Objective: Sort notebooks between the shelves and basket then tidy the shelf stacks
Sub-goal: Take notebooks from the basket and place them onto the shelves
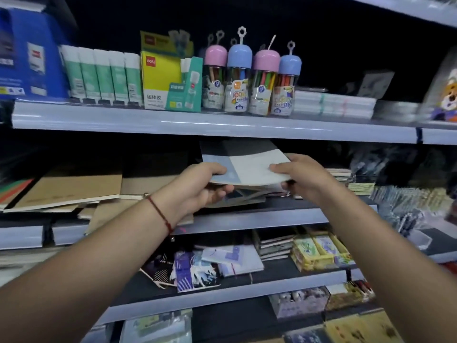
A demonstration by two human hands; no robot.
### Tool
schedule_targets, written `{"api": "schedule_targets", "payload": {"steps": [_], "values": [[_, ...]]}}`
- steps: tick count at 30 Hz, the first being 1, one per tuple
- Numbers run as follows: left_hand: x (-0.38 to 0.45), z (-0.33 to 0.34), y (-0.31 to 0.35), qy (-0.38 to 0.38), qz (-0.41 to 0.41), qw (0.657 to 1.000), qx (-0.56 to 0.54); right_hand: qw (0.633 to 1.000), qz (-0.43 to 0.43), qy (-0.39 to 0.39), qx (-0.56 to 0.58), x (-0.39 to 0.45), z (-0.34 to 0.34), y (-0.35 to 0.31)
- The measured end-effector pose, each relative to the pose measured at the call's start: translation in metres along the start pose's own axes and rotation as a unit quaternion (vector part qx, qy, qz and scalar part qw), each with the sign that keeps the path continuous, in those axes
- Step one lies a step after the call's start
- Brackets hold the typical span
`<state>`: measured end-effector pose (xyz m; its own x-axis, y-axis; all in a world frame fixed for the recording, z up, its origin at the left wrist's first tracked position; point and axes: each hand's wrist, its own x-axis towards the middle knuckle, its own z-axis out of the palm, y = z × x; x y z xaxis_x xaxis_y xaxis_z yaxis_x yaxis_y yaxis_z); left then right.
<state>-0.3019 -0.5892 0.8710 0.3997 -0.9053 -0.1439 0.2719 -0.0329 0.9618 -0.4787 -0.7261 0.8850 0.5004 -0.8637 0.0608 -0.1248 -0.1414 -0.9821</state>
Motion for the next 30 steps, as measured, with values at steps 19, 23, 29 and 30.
{"api": "schedule_targets", "payload": {"steps": [19,23,29,30], "values": [[0.077,-0.019,-0.020,0.177,0.189,0.826,0.501,0.852,-0.097,0.092,-0.506,0.057,0.005,0.036],[0.067,-0.023,-0.023,0.156,0.203,0.815,0.520,0.826,-0.107,0.097,-0.545,0.054,0.005,0.038],[-0.014,-0.058,-0.044,0.216,0.337,0.774,0.491,0.809,-0.343,0.108,-0.464,-0.009,0.030,0.044],[-0.034,-0.068,-0.055,0.218,0.347,0.775,0.481,0.811,-0.374,0.069,-0.445,-0.027,0.042,0.050]]}}
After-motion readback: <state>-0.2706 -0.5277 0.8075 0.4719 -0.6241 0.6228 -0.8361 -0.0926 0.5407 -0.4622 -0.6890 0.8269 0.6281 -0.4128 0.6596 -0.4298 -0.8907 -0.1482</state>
